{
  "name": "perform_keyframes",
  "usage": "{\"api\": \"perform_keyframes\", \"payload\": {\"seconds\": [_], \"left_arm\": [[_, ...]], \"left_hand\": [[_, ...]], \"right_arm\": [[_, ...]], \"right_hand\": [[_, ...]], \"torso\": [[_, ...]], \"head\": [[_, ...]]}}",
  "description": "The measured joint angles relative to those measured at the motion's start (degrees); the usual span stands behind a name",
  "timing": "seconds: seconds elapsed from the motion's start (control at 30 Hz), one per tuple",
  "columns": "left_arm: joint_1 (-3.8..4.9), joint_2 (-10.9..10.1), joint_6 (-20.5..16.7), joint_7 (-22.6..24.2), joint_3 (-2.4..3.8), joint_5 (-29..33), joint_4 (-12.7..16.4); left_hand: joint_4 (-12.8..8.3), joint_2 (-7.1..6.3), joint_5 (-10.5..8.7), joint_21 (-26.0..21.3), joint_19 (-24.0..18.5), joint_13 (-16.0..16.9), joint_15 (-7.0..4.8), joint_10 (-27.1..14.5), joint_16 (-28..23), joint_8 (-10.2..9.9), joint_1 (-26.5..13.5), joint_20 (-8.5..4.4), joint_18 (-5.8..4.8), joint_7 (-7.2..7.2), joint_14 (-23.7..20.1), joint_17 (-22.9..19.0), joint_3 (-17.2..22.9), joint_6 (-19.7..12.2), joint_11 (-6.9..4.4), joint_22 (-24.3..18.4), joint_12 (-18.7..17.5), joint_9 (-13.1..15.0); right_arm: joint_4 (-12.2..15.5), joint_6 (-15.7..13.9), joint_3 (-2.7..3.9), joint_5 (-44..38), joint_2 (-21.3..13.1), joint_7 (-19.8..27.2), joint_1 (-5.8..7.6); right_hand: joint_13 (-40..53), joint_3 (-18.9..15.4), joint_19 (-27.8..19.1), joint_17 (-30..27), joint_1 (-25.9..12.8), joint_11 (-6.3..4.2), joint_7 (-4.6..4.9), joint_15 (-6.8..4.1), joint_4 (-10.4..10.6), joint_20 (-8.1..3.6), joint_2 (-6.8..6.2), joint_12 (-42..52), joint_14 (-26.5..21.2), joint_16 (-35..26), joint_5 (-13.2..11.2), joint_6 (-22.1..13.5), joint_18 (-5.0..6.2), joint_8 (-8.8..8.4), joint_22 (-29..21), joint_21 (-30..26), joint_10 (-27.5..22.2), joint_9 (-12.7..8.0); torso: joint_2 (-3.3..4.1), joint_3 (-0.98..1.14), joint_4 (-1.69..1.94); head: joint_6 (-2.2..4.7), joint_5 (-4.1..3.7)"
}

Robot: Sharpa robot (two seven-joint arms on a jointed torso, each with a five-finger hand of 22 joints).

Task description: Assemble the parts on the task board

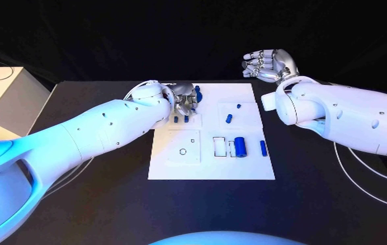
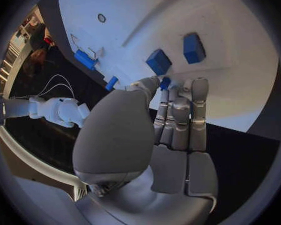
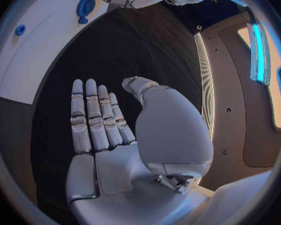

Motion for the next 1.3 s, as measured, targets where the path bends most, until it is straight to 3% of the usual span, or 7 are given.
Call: {"api": "perform_keyframes", "payload": {"seconds": [0.5, 0.7, 0.93, 1.3], "left_arm": [[0.06, -0.01, 0.38, -1.46, 0.04, 0.22, 0.00], [0.03, -0.01, 0.38, -1.56, 0.01, 0.60, -0.23], [-0.03, 0.39, -0.21, -0.82, -0.01, 1.30, -0.92], [-0.13, 0.88, -1.37, 0.22, -0.26, 2.07, -1.27]], "left_hand": [[-0.47, 0.07, 0.00, 1.13, 0.00, -0.25, 0.00, 1.44, 0.84, -0.44, 0.56, 0.00, 0.00, 0.09, 0.00, 0.09, 2.05, 1.04, -0.24, 1.13, -0.32, -0.27], [-0.97, 0.14, 0.00, 2.69, 0.30, -0.23, -0.82, 4.10, 2.02, -0.70, 1.05, -0.31, 0.01, -0.58, 0.82, 1.24, 3.82, 2.66, -0.86, 2.88, -0.33, -0.36], [-1.10, 0.14, 0.00, 3.10, 0.30, -0.24, -1.01, 4.99, 2.28, -1.11, 1.05, -0.31, 0.00, -0.66, 1.01, 1.61, 4.25, 2.74, -1.17, 3.44, -1.00, -0.36], [-1.09, -1.08, -0.22, 3.10, 0.30, -0.79, -1.01, 5.21, 2.72, -3.54, -0.18, -0.31, 0.00, -0.31, 1.01, 1.16, 4.26, 1.67, -0.93, 3.49, -2.76, -0.60]], "right_arm": [[0.00, 0.01, 0.00, -0.02, 0.08, 0.01, -0.01], [0.00, 0.01, 0.00, -0.02, 0.14, 0.02, -0.01], [0.00, 0.03, 0.01, -0.03, 0.18, 0.02, 0.00], [0.01, 0.07, 0.01, -0.03, 0.24, 0.03, 0.00]], "right_hand": [[0.01, 0.00, 0.00, 0.01, 0.00, 0.00, 0.00, 0.00, 0.00, 0.00, 0.00, 0.00, 0.00, 0.00, 0.00, 0.00, 0.00, 0.00, 0.00, 0.00, 0.00, 0.00], [0.02, 0.00, 0.00, 0.01, 0.00, 0.00, 0.00, 0.00, 0.00, 0.00, 0.00, 0.00, 0.00, 0.00, 0.00, 0.00, 0.00, 0.00, 0.01, 0.00, 0.00, 0.00], [-0.02, 0.01, 0.00, -0.01, 0.00, 0.00, 0.00, 0.00, -0.01, 0.00, 0.00, 0.00, 0.00, -0.11, 0.04, 0.00, 0.00, 0.00, -0.03, 0.00, 0.00, -0.02], [-0.18, 0.16, 0.00, -0.07, 0.00, 0.00, 0.00, 0.00, -0.16, 0.00, 0.00, 0.00, 0.00, -0.32, 0.25, 0.00, 0.00, 0.00, -0.15, 0.00, 0.00, -0.07]], "torso": [[-0.11, 0.02, 0.12], [-0.16, 0.02, 0.15], [-0.11, 0.02, 0.04], [-0.04, 0.00, 0.09]], "head": [[-0.47, -0.19], [-0.52, -0.20], [-0.45, -0.12], [-0.66, -0.26]]}}
